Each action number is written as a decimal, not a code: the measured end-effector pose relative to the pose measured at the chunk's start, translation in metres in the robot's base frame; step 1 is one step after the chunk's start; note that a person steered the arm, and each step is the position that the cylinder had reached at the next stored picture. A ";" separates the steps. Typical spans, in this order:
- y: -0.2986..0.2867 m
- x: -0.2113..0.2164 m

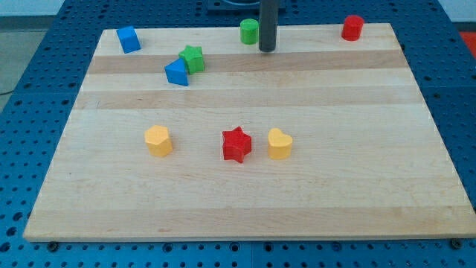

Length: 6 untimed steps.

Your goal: Place the green star and triangle diagonally to cube

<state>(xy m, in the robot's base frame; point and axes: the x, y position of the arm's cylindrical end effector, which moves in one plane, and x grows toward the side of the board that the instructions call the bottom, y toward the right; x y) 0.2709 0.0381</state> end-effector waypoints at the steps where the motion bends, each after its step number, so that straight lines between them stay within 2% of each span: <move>1: -0.010 0.007; 6: -0.167 0.008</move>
